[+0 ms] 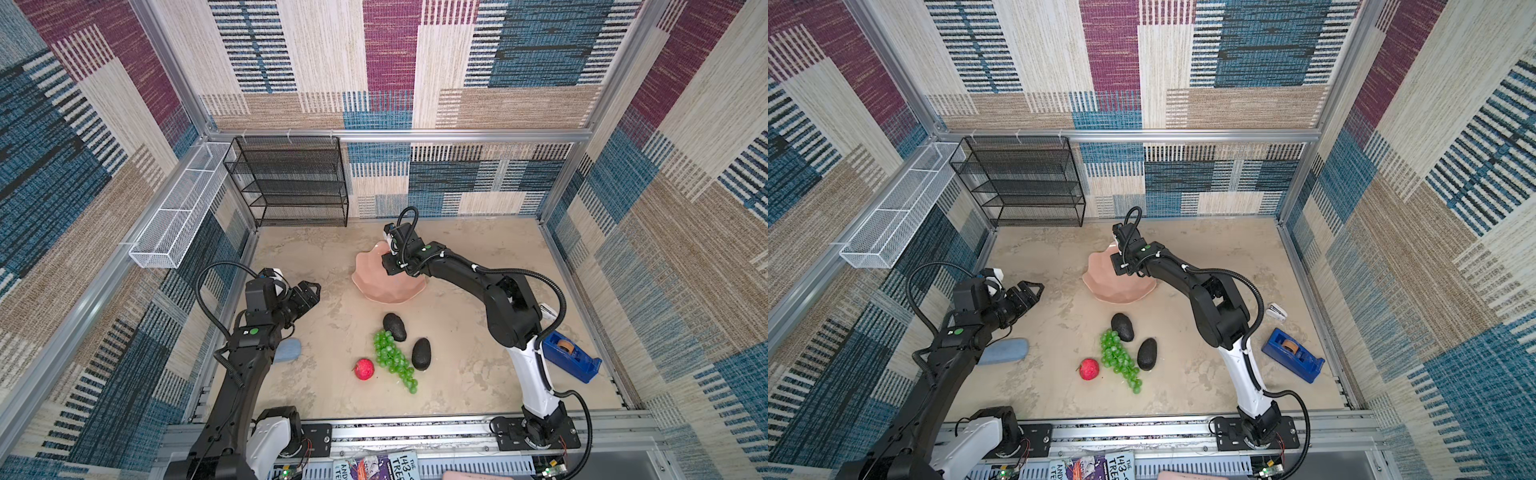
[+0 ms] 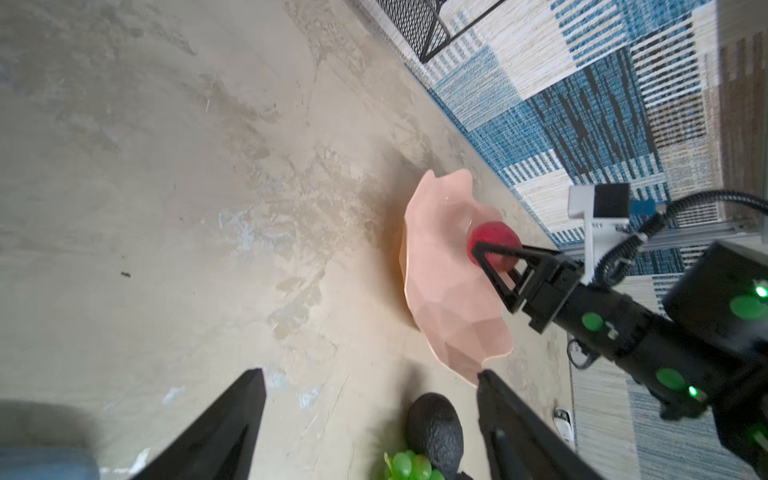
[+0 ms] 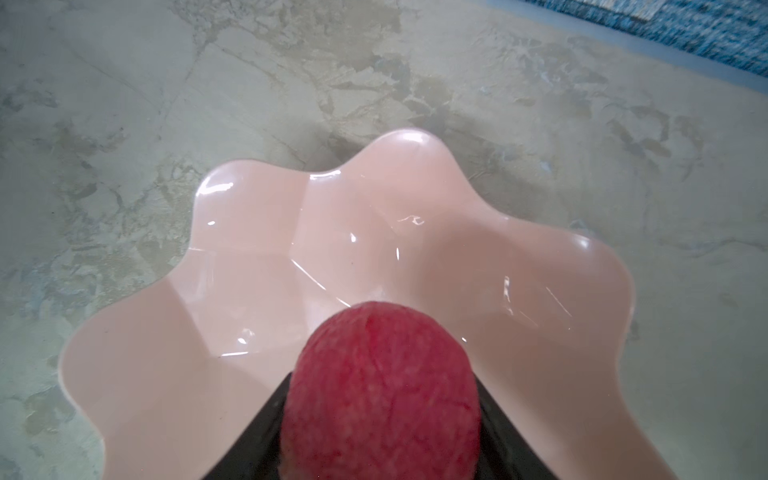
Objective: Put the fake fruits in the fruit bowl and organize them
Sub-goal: 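Carry the red apple into the pink bowl and release it with the right gripper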
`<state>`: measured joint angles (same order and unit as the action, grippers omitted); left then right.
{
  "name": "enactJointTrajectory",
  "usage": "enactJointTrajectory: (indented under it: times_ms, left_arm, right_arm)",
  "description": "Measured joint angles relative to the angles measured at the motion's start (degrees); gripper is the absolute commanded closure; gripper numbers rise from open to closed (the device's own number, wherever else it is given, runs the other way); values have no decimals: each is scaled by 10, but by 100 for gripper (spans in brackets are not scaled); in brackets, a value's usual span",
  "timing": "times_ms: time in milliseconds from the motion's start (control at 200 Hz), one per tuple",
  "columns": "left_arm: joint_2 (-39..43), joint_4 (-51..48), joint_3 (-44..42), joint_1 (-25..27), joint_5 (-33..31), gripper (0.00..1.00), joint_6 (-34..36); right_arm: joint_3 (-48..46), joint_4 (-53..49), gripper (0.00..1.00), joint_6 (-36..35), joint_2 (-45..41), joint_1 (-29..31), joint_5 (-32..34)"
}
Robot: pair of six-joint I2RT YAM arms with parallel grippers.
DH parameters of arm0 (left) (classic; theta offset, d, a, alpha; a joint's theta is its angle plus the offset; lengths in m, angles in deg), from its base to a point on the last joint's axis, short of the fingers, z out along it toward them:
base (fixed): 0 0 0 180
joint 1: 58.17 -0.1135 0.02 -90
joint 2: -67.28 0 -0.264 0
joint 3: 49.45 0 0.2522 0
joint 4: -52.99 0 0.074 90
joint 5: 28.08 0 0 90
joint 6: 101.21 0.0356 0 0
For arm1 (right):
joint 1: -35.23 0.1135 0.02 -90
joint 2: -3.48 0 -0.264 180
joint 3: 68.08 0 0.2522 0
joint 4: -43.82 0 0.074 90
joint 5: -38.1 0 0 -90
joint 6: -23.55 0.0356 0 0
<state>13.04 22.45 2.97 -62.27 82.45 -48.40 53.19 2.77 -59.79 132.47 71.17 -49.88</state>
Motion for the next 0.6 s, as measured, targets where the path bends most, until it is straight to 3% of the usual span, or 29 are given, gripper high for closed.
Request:
enactJointTrajectory:
  times_ms: [235, 601]
  left_arm:
    - [20, -66, -25, 46, 26, 18, -1]
    - [6, -103, -37, 202, 6, 18, -21]
  right_arm:
    - [32, -14, 50, -22, 48, -8, -4]
    - [39, -11, 36, -28, 74, -7, -21]
